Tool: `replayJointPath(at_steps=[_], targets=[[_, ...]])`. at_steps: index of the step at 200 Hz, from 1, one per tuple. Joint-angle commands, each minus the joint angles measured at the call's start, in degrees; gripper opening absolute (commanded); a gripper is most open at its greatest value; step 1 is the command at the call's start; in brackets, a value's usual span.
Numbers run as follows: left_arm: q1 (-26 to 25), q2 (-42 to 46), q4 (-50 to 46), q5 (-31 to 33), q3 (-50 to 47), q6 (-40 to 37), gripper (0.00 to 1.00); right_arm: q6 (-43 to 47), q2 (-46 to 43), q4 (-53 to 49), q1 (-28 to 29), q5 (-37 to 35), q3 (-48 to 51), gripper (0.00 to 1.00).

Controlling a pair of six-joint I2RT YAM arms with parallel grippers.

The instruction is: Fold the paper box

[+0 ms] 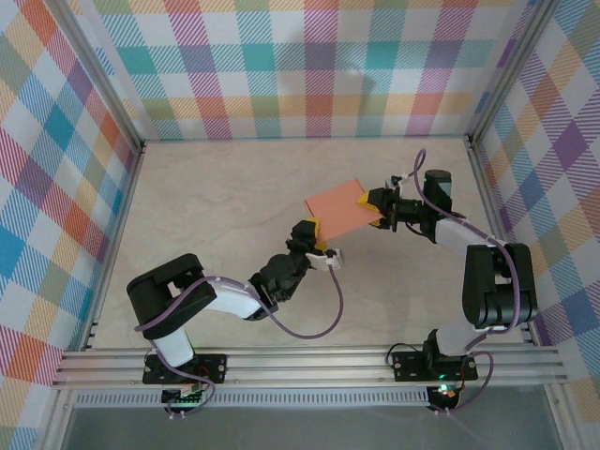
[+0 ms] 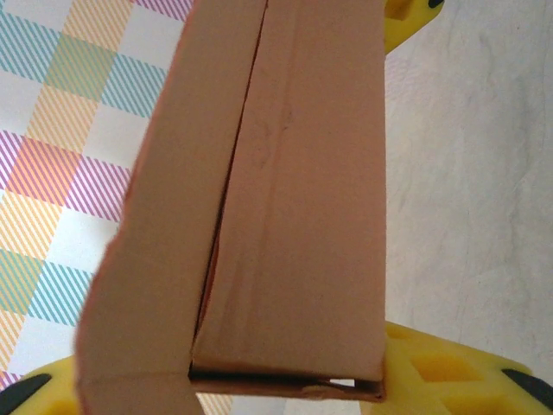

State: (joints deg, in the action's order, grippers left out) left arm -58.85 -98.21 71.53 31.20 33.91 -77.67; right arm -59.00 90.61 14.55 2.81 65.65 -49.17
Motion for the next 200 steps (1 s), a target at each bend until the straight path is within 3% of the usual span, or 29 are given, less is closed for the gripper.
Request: replayJointPath(at_steps=[1, 42, 92, 124, 168, 200], targets=[[-0.9, -0.1, 2.5, -0.4, 1.6, 1.1, 0.45, 1.0, -0.3, 1.2, 0.5, 1.0, 0.7, 0.35], [-0.9, 0.5, 0.7, 0.1, 1.8, 2.8, 0.42, 0.7, -0.2, 0.8, 0.5, 0.1, 0.9, 0.37], [-0.7, 2.2, -4.6, -0.8, 1.9, 7.9, 0.35, 0.6, 0.4, 0.0, 0.5, -0.8, 0.0, 0.52], [0.5, 3.7, -9.6, -2.4, 2.2, 12.9, 0.36, 3.4, 0.0, -4.7, 0.3, -2.4, -1.5, 0.69], [5.0, 10.4, -25.1, -12.9, 2.3, 29.6, 0.36, 8.1, -2.1, -12.2, -2.1, -7.9, -4.3, 0.79], [8.4, 11.4, -32.9, -20.9, 3.6, 35.9, 0.36, 13.1, -5.5, -17.5, -4.8, -13.7, -6.0, 0.81]])
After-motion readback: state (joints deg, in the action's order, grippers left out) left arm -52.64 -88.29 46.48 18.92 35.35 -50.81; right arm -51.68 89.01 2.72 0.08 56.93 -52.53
